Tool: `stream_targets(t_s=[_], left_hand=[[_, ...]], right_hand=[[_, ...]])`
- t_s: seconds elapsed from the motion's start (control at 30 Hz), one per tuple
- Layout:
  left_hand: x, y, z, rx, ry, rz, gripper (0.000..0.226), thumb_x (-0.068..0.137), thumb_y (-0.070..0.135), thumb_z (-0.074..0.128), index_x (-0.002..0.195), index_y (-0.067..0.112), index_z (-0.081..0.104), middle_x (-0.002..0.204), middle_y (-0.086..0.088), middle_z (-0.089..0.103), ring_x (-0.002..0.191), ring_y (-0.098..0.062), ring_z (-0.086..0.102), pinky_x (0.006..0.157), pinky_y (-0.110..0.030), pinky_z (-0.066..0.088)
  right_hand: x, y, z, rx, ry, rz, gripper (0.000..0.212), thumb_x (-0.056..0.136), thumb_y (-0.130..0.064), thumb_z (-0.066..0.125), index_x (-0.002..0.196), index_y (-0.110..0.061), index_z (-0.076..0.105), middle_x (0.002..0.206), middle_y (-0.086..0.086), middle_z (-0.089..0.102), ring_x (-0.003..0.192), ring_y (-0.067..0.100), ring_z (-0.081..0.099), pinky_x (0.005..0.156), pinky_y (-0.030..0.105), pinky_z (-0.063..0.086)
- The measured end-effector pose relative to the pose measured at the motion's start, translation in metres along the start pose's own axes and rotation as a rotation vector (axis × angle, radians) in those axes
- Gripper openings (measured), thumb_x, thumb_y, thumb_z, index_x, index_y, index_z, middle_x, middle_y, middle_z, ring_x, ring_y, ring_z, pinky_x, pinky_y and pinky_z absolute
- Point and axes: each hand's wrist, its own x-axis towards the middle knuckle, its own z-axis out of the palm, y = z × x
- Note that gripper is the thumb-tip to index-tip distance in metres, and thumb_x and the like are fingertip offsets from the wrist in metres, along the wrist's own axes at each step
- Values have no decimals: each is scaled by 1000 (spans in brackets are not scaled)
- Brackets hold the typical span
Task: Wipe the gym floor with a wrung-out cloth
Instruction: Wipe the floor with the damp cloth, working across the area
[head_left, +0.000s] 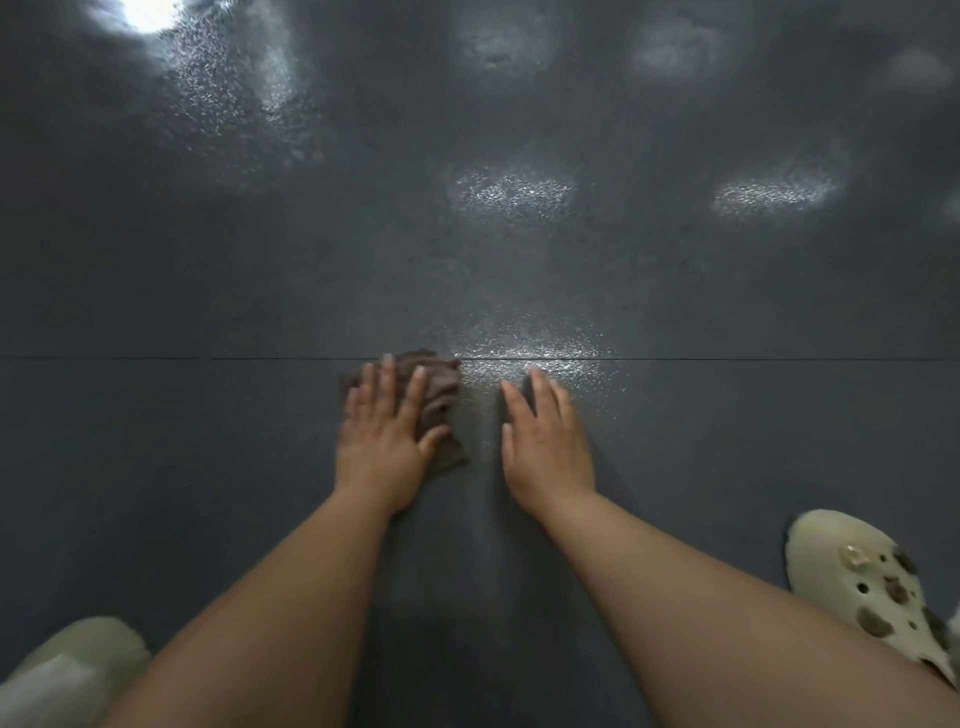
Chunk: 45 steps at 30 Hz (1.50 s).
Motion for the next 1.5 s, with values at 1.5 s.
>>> stream_targets(t_s=[1.5], left_hand=[[160, 104, -44, 71, -34, 151, 66, 93, 63, 21, 150, 37, 0, 158, -4, -17, 142, -33, -21, 112, -50, -15]], right_hand=[[56, 29, -5, -62, 100, 386, 61, 99, -37, 35, 152, -23, 8, 159, 7, -3, 144, 30, 4, 115, 45, 4]])
